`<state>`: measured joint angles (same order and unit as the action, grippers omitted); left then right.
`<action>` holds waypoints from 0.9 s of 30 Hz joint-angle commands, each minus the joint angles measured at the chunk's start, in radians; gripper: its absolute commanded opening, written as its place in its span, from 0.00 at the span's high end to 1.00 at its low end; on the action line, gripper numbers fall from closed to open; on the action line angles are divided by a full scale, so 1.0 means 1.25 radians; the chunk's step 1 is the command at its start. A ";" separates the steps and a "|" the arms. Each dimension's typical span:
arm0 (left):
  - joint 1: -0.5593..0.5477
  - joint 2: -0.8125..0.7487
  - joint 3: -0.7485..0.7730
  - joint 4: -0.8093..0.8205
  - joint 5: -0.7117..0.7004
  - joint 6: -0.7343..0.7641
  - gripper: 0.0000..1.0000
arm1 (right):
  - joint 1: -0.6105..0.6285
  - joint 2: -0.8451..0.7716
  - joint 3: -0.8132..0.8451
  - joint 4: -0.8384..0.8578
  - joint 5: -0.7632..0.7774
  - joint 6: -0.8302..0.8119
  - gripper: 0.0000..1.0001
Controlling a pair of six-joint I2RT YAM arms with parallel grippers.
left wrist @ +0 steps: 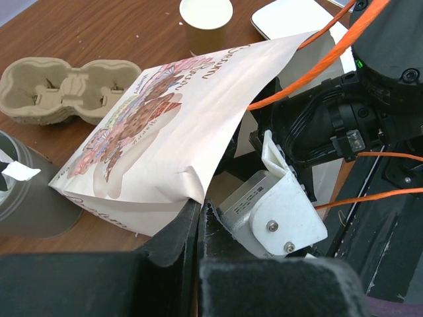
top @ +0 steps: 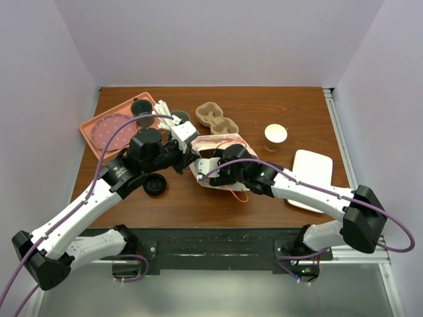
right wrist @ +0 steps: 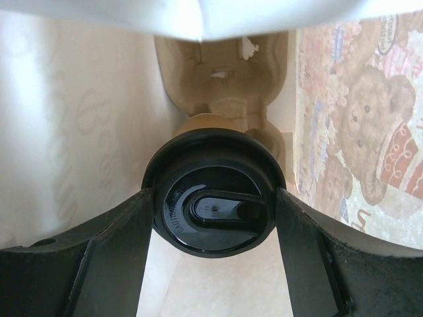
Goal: Pack the takeout coffee
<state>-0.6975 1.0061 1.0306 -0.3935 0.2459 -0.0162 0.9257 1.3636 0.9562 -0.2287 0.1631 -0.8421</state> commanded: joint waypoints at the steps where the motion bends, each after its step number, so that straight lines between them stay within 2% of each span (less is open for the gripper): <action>1: -0.008 -0.006 0.037 0.015 0.062 -0.043 1.00 | -0.002 -0.016 -0.010 0.095 0.066 -0.004 0.83; 6: -0.008 0.000 0.048 0.009 0.082 -0.080 1.00 | -0.002 -0.026 0.001 0.075 0.093 0.007 0.84; 14: -0.008 -0.001 0.043 -0.003 0.153 -0.151 1.00 | -0.002 -0.125 -0.019 -0.027 0.055 0.042 0.83; 18: -0.008 -0.011 0.021 -0.018 0.163 -0.133 1.00 | -0.002 -0.161 -0.020 -0.110 -0.003 0.055 0.83; 27: -0.011 0.003 0.021 -0.042 0.149 -0.085 1.00 | -0.001 -0.191 0.019 -0.244 -0.019 0.059 0.83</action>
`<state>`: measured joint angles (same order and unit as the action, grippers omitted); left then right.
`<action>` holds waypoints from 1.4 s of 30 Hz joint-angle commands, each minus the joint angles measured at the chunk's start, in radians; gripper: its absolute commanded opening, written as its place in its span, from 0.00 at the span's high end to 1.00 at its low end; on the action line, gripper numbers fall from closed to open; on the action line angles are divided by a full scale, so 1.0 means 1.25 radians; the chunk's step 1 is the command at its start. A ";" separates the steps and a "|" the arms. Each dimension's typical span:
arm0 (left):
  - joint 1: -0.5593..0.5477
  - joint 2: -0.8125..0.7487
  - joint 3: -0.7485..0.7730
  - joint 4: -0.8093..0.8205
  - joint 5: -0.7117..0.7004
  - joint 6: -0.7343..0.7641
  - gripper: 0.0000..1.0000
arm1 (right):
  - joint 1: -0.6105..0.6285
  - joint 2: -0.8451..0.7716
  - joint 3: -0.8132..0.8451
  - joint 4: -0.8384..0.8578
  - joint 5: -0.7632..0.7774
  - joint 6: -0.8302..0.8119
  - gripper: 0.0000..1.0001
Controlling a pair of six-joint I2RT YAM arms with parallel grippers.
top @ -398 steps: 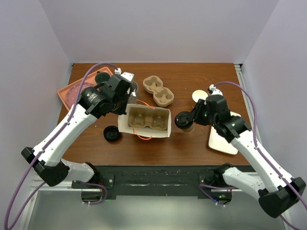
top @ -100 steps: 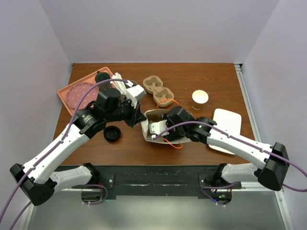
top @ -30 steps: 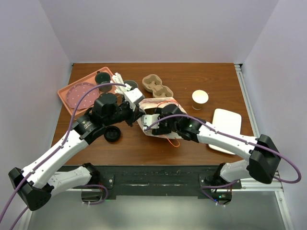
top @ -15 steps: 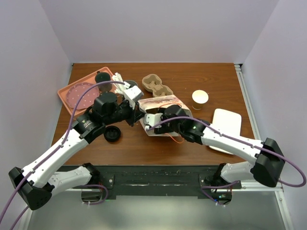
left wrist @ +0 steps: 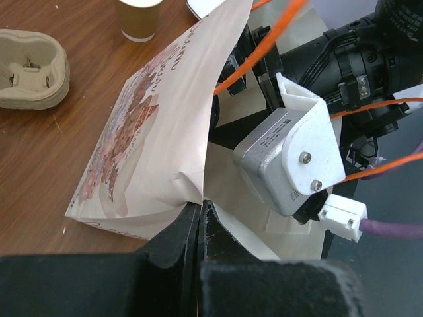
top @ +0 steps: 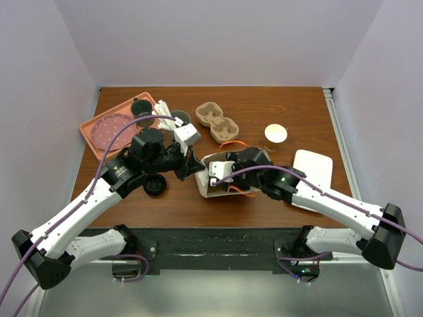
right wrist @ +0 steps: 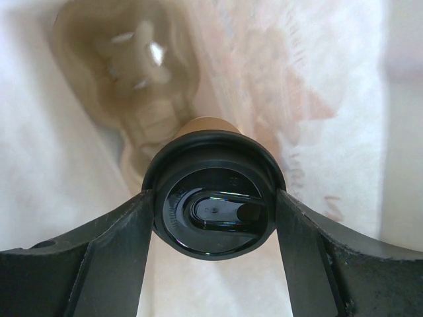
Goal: Pack the takeout coffee
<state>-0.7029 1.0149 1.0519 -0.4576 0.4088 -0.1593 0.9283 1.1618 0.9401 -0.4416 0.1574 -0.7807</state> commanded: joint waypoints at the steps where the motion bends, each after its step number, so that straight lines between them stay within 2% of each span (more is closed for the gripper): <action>1: -0.012 -0.002 0.005 0.004 0.013 0.037 1.00 | -0.005 -0.035 0.034 -0.082 -0.007 0.009 0.83; 10: -0.083 0.023 0.038 -0.040 -0.090 0.110 1.00 | -0.005 -0.047 0.032 -0.127 0.007 -0.014 0.83; 20: -0.083 0.037 0.060 -0.040 -0.093 0.116 1.00 | -0.005 -0.030 0.004 -0.097 -0.015 -0.007 0.84; 35: -0.084 0.048 0.071 -0.043 -0.091 0.116 1.00 | -0.004 -0.025 -0.019 -0.016 0.105 -0.016 0.85; 42: -0.083 0.048 0.075 -0.044 -0.089 0.118 1.00 | -0.005 -0.042 -0.057 0.013 0.075 0.011 0.85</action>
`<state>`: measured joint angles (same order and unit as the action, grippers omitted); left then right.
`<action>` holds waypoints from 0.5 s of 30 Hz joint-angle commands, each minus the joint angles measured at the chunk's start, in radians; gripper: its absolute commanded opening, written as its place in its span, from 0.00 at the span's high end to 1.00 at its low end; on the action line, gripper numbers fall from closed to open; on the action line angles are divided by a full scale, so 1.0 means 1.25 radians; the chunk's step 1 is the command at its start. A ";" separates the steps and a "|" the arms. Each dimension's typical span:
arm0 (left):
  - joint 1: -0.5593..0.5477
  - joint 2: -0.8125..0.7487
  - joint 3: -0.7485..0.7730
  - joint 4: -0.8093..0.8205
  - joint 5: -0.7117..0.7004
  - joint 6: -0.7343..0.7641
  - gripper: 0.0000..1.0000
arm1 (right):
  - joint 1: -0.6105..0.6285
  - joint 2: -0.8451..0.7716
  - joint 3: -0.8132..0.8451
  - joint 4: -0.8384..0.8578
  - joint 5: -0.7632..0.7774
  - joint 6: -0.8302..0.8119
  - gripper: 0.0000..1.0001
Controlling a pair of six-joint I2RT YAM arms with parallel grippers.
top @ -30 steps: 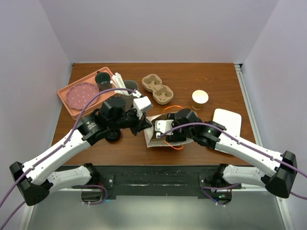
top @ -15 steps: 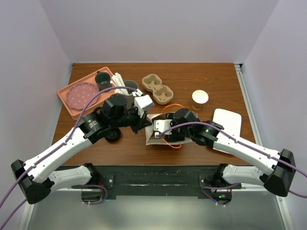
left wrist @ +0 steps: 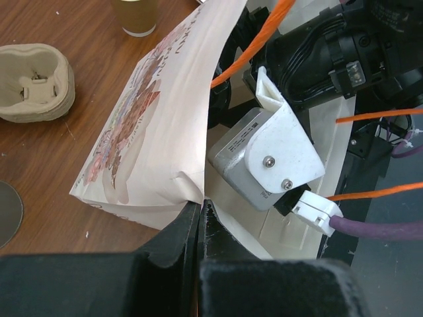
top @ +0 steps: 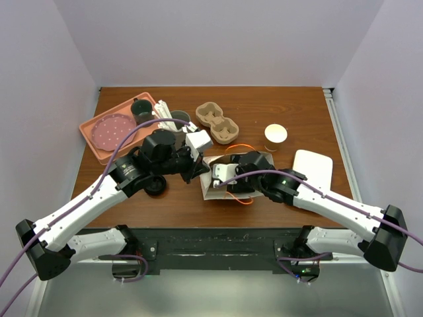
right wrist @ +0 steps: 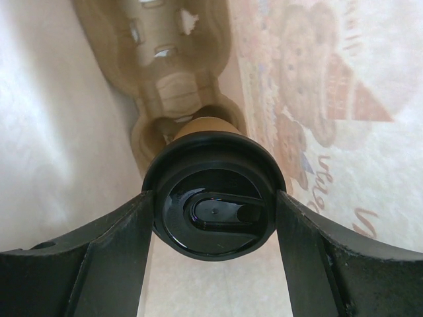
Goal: Pack the takeout coffee
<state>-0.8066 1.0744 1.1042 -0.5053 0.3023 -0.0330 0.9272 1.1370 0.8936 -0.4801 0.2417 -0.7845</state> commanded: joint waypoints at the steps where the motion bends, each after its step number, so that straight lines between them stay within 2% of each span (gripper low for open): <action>1: -0.001 0.001 0.032 -0.006 -0.003 0.017 1.00 | -0.004 -0.024 -0.030 0.054 0.009 0.015 0.85; 15: -0.001 -0.015 0.022 -0.001 -0.001 0.008 1.00 | -0.004 0.022 -0.040 0.153 0.030 0.043 0.86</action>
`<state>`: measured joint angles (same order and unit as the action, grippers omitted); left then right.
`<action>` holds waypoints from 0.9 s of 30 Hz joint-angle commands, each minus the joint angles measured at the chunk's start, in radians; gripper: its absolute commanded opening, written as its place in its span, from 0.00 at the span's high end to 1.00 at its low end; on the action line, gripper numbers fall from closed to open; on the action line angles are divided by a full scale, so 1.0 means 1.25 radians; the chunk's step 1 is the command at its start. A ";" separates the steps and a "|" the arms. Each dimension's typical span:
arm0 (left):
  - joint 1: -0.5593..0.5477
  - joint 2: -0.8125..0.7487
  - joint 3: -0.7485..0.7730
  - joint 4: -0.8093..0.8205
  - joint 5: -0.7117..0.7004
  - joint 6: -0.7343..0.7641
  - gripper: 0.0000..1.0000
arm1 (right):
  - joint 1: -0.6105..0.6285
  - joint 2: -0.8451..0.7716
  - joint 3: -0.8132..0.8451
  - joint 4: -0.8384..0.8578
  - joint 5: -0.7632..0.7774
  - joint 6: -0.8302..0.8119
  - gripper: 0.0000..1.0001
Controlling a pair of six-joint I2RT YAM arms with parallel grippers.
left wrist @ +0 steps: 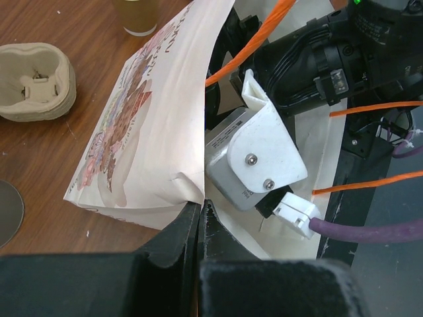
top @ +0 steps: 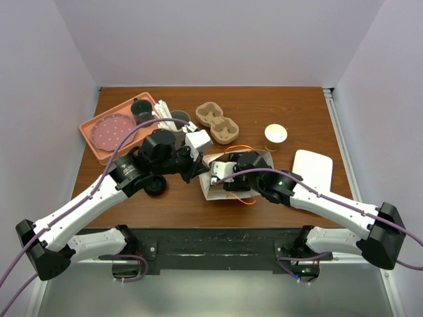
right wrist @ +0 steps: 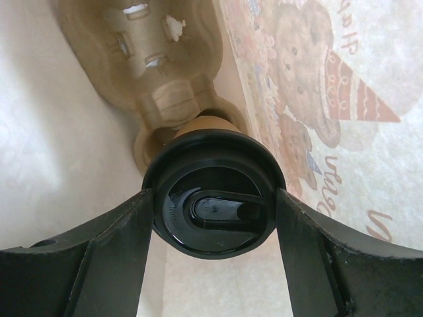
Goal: Pack the takeout coffee
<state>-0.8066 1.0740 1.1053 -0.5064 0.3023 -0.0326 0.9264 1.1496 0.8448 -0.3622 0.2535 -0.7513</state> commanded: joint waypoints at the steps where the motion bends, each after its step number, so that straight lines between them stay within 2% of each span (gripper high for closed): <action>1: 0.000 -0.016 0.021 0.001 -0.001 0.009 1.00 | -0.004 0.015 -0.002 0.060 0.018 0.018 0.86; 13: 0.000 -0.012 0.024 0.003 0.000 0.006 1.00 | -0.005 0.047 -0.009 0.104 0.022 0.038 0.85; 20: 0.000 -0.015 0.024 0.000 -0.003 0.005 1.00 | -0.008 0.063 -0.019 0.123 0.019 0.055 0.73; 27: 0.000 -0.012 0.025 0.003 -0.001 0.005 1.00 | -0.016 0.071 -0.022 0.135 0.032 0.065 0.55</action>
<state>-0.8009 1.0733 1.1053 -0.5190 0.2642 -0.0322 0.9146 1.2198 0.8265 -0.2466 0.2722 -0.7059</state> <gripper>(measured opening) 0.015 0.719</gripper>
